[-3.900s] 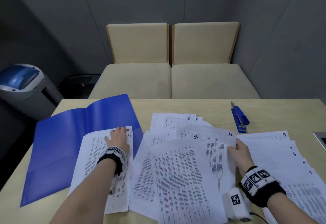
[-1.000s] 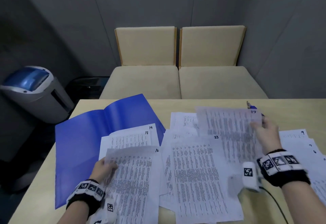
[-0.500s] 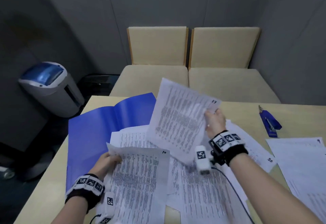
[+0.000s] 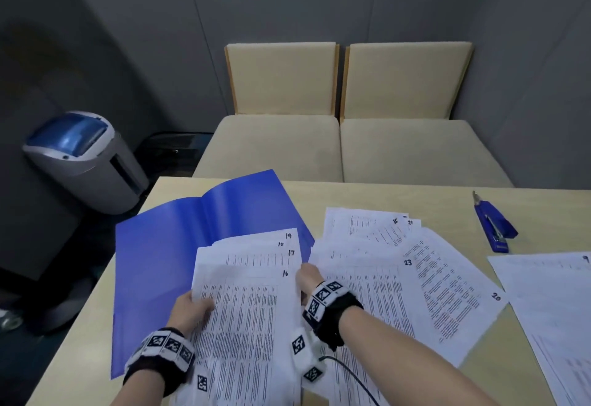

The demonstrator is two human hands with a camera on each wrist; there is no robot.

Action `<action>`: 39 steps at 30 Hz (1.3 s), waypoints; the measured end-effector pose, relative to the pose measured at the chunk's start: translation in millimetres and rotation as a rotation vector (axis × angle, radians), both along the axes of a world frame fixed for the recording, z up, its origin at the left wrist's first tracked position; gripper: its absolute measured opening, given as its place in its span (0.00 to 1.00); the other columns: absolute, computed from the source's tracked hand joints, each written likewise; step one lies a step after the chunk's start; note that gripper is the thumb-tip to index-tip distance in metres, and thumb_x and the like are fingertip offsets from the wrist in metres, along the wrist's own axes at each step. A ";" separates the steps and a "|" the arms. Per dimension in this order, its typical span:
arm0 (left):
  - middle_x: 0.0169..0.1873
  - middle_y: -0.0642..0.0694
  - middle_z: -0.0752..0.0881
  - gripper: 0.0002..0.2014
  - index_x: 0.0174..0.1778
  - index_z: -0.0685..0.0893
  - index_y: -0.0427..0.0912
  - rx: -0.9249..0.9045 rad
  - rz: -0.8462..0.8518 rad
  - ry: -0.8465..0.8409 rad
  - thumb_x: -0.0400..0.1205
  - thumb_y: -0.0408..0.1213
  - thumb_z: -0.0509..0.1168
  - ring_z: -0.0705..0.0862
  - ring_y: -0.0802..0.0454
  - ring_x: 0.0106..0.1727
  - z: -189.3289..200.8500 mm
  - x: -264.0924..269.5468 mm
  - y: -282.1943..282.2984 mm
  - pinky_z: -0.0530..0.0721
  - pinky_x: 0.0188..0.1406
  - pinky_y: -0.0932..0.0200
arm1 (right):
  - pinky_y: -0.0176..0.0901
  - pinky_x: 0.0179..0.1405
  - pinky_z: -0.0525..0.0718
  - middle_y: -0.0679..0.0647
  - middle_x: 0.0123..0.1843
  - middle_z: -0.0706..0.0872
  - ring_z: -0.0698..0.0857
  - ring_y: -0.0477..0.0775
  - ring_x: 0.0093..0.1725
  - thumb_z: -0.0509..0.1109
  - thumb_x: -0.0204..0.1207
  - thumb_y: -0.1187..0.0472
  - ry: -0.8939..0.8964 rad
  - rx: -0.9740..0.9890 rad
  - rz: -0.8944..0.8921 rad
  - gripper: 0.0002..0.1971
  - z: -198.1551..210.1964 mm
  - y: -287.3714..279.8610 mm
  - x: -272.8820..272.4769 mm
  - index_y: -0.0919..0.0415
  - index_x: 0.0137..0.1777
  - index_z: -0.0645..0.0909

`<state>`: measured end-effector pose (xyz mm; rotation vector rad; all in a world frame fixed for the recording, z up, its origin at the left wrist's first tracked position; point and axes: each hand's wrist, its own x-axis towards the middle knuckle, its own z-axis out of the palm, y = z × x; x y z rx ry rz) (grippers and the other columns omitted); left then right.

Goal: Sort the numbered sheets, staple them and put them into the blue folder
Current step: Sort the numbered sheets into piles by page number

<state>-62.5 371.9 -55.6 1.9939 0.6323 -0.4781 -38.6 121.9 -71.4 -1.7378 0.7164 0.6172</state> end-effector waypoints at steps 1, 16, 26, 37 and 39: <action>0.32 0.36 0.84 0.05 0.36 0.82 0.33 0.034 0.005 0.001 0.67 0.30 0.69 0.80 0.42 0.33 -0.3 0.3 -1.7 0.79 0.34 0.52 | 0.38 0.37 0.73 0.55 0.38 0.71 0.74 0.52 0.38 0.53 0.81 0.70 -0.005 -0.018 0.020 0.17 -1.9 0.1 -0.1 0.56 0.30 0.62; 0.60 0.43 0.76 0.20 0.68 0.76 0.43 0.568 -0.697 -0.615 0.79 0.38 0.64 0.76 0.41 0.61 29.9 57.4 -198.1 0.75 0.57 0.48 | 0.64 0.72 0.66 0.55 0.76 0.65 0.64 0.58 0.75 0.59 0.78 0.60 -0.108 -0.889 0.329 0.23 37.4 -173.3 -32.5 0.53 0.73 0.66; 0.61 0.46 0.79 0.18 0.65 0.74 0.47 0.463 -0.953 -0.329 0.80 0.46 0.61 0.75 0.44 0.65 4.1 71.9 -350.9 0.66 0.64 0.46 | 0.68 0.76 0.59 0.50 0.85 0.48 0.49 0.59 0.83 0.55 0.83 0.47 -0.082 -0.786 0.399 0.28 20.2 -204.3 -58.7 0.47 0.82 0.54; 0.29 0.53 0.82 0.08 0.35 0.81 0.48 0.586 -0.891 -1.275 0.80 0.42 0.63 0.82 0.49 0.32 48.3 75.8 -333.9 0.66 0.50 0.53 | 0.65 0.79 0.57 0.54 0.85 0.50 0.51 0.59 0.84 0.56 0.83 0.48 -0.151 -0.867 0.366 0.30 12.5 -208.2 -82.2 0.50 0.83 0.51; 0.30 0.52 0.83 0.11 0.37 0.82 0.47 0.573 -0.861 -1.354 0.81 0.43 0.57 0.82 0.48 0.31 68.5 77.9 -328.5 0.66 0.50 0.53 | 0.65 0.79 0.56 0.54 0.85 0.50 0.50 0.59 0.84 0.56 0.84 0.49 -0.146 -0.862 0.375 0.30 11.4 -210.8 -85.9 0.51 0.83 0.51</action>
